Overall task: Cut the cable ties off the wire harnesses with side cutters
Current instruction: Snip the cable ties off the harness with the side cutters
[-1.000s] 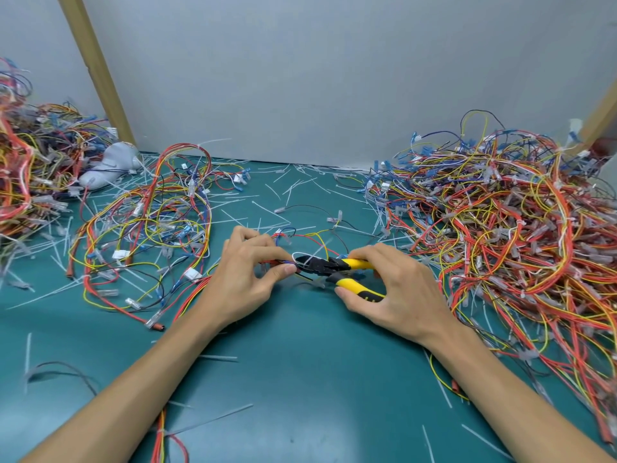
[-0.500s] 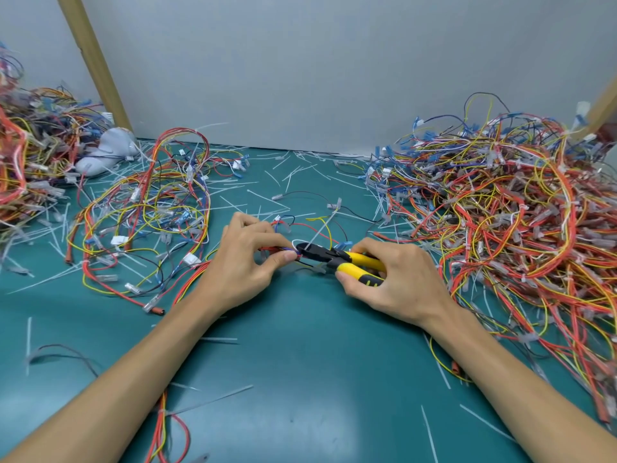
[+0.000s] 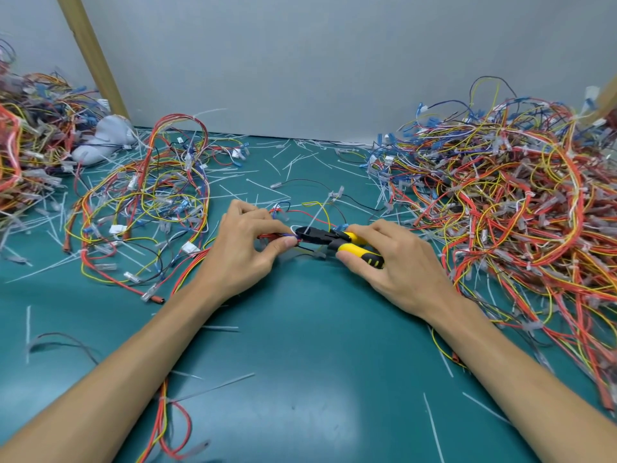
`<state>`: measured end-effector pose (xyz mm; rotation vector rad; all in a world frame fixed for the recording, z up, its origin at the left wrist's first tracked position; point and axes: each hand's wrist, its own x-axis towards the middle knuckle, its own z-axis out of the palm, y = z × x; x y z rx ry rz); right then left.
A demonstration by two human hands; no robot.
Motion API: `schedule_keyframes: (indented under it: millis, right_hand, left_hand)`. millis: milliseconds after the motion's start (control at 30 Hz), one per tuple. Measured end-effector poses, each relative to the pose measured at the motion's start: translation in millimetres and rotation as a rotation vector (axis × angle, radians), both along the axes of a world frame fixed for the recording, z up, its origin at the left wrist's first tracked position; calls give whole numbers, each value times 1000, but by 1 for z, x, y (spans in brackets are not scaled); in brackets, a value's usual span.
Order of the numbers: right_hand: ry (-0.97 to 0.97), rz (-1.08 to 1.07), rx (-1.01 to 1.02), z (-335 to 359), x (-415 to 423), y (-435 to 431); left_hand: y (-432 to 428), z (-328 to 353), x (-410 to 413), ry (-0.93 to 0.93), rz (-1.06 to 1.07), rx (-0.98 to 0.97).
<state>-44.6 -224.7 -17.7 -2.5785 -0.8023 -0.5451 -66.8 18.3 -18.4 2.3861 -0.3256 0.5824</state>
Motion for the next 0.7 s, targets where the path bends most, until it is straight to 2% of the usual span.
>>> schedule_keyframes:
  millis: [100, 500, 700]
  right_hand:
    - [-45, -26, 24, 2, -3, 2]
    - [47, -96, -23, 1, -4, 4]
    - [61, -55, -11, 4, -5, 3]
  left_hand:
    - [0, 1, 0, 8, -19, -8]
    - [0, -2, 1, -12, -31, -1]
    - [1, 0, 0, -2, -34, 2]
